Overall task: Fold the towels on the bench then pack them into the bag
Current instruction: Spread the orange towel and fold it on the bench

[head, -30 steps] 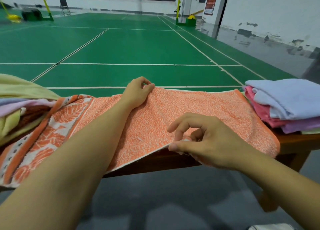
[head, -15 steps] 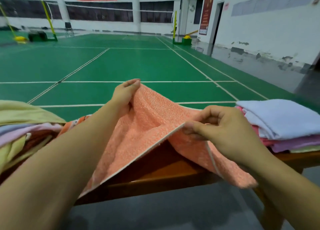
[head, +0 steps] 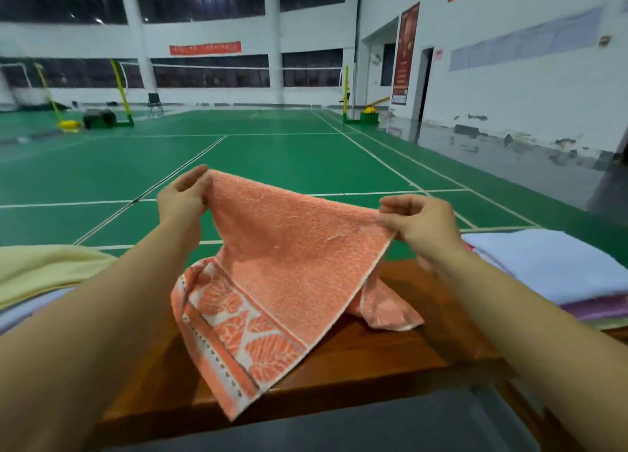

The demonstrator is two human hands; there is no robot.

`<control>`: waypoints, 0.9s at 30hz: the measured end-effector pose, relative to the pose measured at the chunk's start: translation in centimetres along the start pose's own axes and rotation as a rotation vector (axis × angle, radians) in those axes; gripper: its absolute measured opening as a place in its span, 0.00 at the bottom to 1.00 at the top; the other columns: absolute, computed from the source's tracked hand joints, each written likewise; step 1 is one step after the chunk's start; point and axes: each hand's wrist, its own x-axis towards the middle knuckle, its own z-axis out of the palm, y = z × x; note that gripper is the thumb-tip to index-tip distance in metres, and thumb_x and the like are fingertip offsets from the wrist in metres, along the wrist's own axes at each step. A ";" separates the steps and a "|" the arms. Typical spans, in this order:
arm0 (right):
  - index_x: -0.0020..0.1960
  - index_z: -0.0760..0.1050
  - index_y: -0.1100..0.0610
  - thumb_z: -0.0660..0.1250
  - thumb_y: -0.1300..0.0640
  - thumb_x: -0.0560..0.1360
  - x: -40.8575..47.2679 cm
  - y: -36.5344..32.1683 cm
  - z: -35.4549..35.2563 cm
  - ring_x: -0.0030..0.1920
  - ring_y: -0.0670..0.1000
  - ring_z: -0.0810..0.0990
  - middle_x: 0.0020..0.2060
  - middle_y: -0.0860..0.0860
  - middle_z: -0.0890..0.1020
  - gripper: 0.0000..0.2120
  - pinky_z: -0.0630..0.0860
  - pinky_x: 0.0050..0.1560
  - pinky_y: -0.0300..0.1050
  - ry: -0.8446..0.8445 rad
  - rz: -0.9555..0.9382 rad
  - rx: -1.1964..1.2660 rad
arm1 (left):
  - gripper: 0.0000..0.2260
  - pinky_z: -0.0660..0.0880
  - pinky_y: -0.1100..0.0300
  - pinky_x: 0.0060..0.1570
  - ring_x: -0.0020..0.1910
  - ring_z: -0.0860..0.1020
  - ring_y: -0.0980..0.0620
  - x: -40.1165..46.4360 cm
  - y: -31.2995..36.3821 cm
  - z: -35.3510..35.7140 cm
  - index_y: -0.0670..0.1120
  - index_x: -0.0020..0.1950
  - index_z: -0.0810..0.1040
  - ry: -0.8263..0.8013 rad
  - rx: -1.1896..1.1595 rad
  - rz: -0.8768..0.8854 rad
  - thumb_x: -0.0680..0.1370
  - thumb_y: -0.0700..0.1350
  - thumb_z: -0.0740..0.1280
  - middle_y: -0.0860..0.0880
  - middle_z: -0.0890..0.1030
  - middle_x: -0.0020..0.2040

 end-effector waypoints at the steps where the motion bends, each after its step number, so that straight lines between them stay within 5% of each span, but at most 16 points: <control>1: 0.54 0.82 0.63 0.74 0.73 0.70 0.9 -0.2 0.2 0.42 0.49 0.82 0.42 0.51 0.84 0.14 0.80 0.40 0.34 -0.001 0.017 0.015 | 0.07 0.79 0.63 0.44 0.45 0.81 0.52 -0.1 0.7 -0.4 0.48 0.55 0.83 -0.011 0.000 0.015 0.78 0.39 0.72 0.48 0.84 0.47; 5: 0.50 0.82 0.55 0.74 0.71 0.72 4.2 -1.7 0.9 0.49 0.50 0.85 0.45 0.50 0.86 0.13 0.81 0.58 0.48 0.037 -0.051 -0.029 | 0.11 0.79 0.63 0.49 0.47 0.82 0.55 -0.1 4.1 -1.1 0.44 0.61 0.82 -0.030 0.024 0.094 0.79 0.38 0.71 0.50 0.84 0.50; 10: 0.51 0.84 0.53 0.75 0.65 0.74 6.5 -5.1 1.8 0.48 0.45 0.84 0.46 0.47 0.86 0.10 0.80 0.59 0.47 0.127 -0.184 -0.112 | 0.17 0.80 0.58 0.56 0.55 0.82 0.54 0.1 7.6 -0.9 0.46 0.68 0.79 -0.065 0.044 0.149 0.80 0.36 0.69 0.48 0.82 0.62; 15: 0.55 0.84 0.56 0.76 0.61 0.74 7.3 -6.2 2.1 0.49 0.47 0.83 0.48 0.50 0.86 0.10 0.80 0.60 0.45 0.162 -0.231 -0.154 | 0.14 0.76 0.52 0.66 0.63 0.79 0.52 0.3 9.0 -1.0 0.56 0.59 0.83 -0.051 0.111 0.198 0.78 0.39 0.72 0.52 0.82 0.62; 23: 0.64 0.80 0.56 0.79 0.58 0.71 6.9 -6.8 2.0 0.53 0.50 0.80 0.54 0.49 0.82 0.23 0.76 0.60 0.43 0.132 -0.303 -0.278 | 0.16 0.74 0.76 0.42 0.44 0.79 0.72 -1.1 10.0 0.9 0.47 0.66 0.80 0.017 0.030 0.313 0.79 0.37 0.71 0.56 0.81 0.56; 27: 0.62 0.82 0.57 0.76 0.59 0.75 6.7 -7.9 1.2 0.52 0.49 0.80 0.53 0.50 0.84 0.16 0.75 0.59 0.41 0.178 -0.330 -0.286 | 0.13 0.75 0.75 0.43 0.52 0.80 0.64 -2.2 11.4 1.2 0.48 0.61 0.83 0.062 0.016 0.336 0.77 0.41 0.74 0.52 0.83 0.59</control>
